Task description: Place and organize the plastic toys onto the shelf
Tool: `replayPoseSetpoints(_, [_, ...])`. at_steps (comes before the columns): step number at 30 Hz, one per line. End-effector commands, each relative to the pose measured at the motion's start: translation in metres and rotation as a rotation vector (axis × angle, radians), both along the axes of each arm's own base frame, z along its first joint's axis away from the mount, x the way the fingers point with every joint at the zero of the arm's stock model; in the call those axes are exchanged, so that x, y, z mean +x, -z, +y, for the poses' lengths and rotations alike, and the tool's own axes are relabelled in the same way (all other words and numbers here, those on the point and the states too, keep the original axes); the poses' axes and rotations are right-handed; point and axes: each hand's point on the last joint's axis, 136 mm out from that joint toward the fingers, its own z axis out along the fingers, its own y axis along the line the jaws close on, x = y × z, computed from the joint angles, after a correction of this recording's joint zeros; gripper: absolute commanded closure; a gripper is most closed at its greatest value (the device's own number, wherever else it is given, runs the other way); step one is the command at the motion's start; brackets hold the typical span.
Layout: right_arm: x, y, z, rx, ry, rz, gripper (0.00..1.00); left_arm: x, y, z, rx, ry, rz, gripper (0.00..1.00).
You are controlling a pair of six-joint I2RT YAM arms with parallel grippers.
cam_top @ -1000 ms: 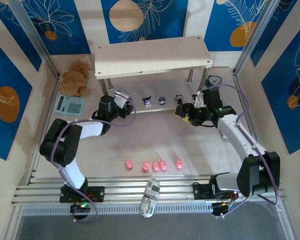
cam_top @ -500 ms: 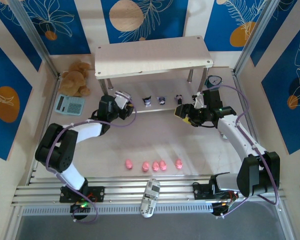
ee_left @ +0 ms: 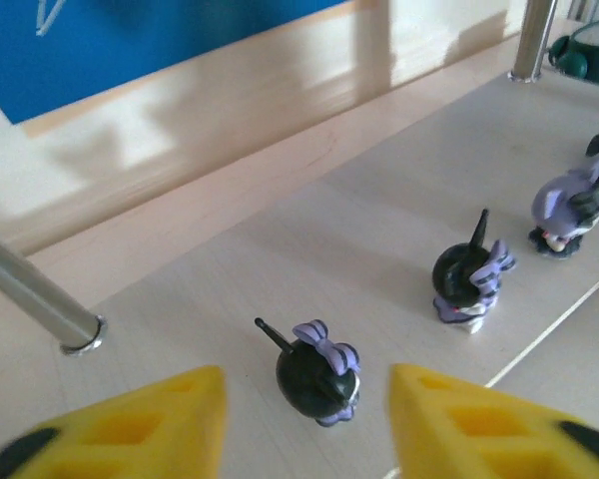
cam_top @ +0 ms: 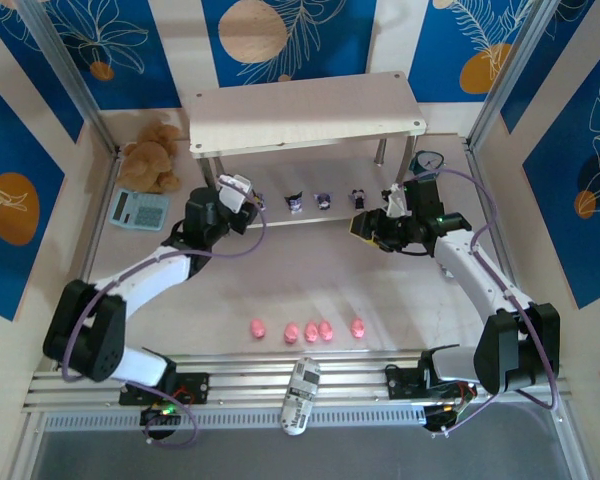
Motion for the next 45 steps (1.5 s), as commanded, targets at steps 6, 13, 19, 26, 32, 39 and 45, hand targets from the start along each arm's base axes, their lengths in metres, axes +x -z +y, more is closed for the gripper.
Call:
replayPoseSetpoints(6, [-0.014,-0.005,0.038,0.001,-0.133,-0.080,1.00,-0.057,-0.012,0.042,-0.041,-0.241,0.125,0.88])
replayPoseSetpoints(13, [-0.014,-0.008,0.098,-0.063,-0.173,-0.233,1.00,-0.091,0.022,0.078,-0.100,-0.386,0.212,0.88])
replayPoseSetpoints(19, [0.010,-0.006,0.151,-0.182,-0.102,-0.405,1.00,-0.101,0.015,0.092,-0.122,-0.433,0.186,0.85])
replayPoseSetpoints(26, [0.048,0.009,0.182,-0.262,-0.054,-0.456,1.00,-0.102,0.001,0.096,-0.098,-0.432,0.158,0.81])
replayPoseSetpoints(32, [0.072,0.029,0.194,-0.326,-0.032,-0.457,1.00,-0.102,0.001,0.095,-0.101,-0.421,0.151,0.79])
replayPoseSetpoints(39, [0.092,0.041,0.206,-0.353,0.003,-0.459,1.00,-0.099,0.003,0.096,-0.097,-0.424,0.151,0.78])
replayPoseSetpoints(45, [0.106,0.046,0.208,-0.365,0.023,-0.453,1.00,-0.099,0.001,0.098,-0.093,-0.424,0.144,0.78])
